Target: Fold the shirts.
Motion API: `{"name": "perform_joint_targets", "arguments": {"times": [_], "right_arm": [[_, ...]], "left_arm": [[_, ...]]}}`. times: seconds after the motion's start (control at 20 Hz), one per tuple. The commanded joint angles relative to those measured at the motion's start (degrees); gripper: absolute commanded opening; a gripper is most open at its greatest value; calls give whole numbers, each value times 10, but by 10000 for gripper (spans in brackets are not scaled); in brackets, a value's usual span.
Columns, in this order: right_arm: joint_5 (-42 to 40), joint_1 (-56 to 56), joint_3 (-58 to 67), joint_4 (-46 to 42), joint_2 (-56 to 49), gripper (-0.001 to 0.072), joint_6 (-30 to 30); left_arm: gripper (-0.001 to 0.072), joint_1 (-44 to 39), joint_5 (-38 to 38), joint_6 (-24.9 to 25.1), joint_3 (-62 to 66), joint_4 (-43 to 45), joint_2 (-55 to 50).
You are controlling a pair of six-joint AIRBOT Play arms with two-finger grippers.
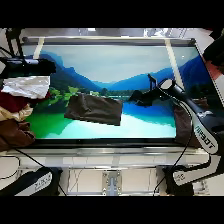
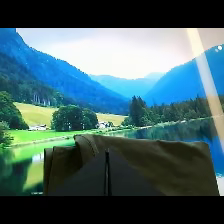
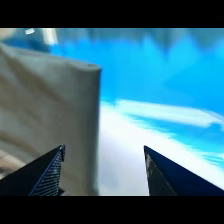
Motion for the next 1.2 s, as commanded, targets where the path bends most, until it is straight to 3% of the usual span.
{"name": "perform_joint_targets", "arguments": {"times": [0.0, 0.5, 0.55, 0.6, 0.65, 0.7, 0.9, 1.15], "right_arm": [[1, -5, -42, 165, -48, 605, -60], [-55, 108, -20, 224, -104, 616, -62], [-52, 118, -8, 230, -111, 557, -62], [-48, 128, 7, 236, -118, 381, -62], [-45, 137, 23, 236, -120, 158, -62], [-39, 144, 40, 236, -119, 26, -63], [2, 122, 140, 186, -82, 17, -91], [76, -18, 184, -50, 39, 16, 20]], "left_arm": [[10, 0, -1, 0, -2, 0, -13], [9, 0, -18, 12, -2, 0, -15], [10, 0, -18, 12, -2, 0, -15], [10, 0, -18, 12, -2, 0, -15], [10, 0, -18, 14, -2, 0, -15], [10, 0, -18, 15, -2, 0, -15], [10, 1, -18, 15, -2, 0, -14], [10, 0, -18, 15, -2, 0, -14]]}}
